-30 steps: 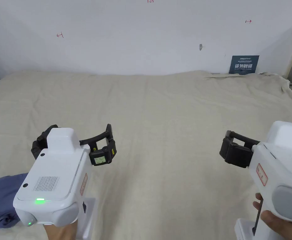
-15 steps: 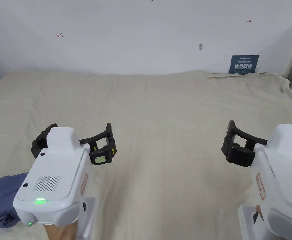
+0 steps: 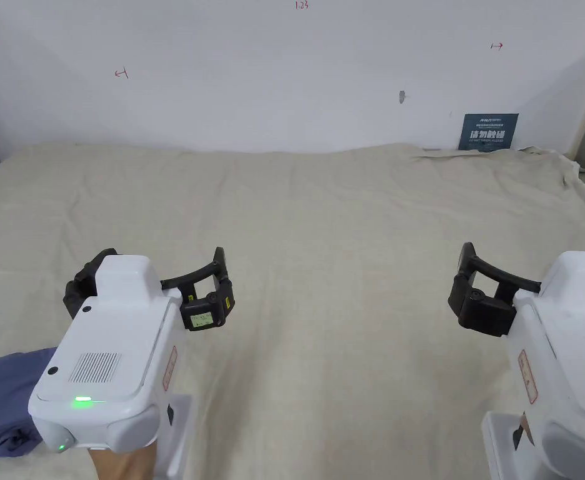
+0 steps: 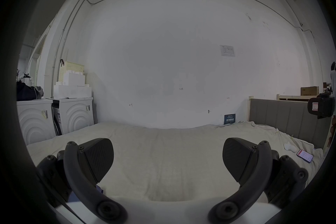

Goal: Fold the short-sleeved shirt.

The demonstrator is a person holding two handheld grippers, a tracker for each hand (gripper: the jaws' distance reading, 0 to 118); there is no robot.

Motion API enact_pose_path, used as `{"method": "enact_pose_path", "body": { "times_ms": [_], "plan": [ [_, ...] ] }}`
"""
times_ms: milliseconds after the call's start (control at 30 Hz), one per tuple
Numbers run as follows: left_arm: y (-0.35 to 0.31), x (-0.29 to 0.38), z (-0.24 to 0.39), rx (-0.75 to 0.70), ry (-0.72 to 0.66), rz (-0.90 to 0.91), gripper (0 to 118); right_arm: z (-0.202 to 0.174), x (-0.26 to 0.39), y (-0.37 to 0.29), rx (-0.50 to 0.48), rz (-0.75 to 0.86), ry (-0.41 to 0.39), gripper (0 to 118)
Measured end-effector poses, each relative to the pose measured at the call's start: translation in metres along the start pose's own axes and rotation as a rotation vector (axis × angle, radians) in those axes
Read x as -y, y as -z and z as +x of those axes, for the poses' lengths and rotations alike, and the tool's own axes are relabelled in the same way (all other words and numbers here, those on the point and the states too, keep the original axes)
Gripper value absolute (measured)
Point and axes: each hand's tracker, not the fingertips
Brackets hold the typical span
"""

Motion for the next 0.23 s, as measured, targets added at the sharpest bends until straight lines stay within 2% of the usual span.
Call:
{"method": "enact_pose_path", "body": {
  "times_ms": [233],
  "plan": [
    [-0.0008, -0.0002, 0.0000, 0.000, -0.001, 0.000, 118, 0.0006, -0.0012, -0.0017, -0.001, -0.003, 0.000, 116]
  ]
}}
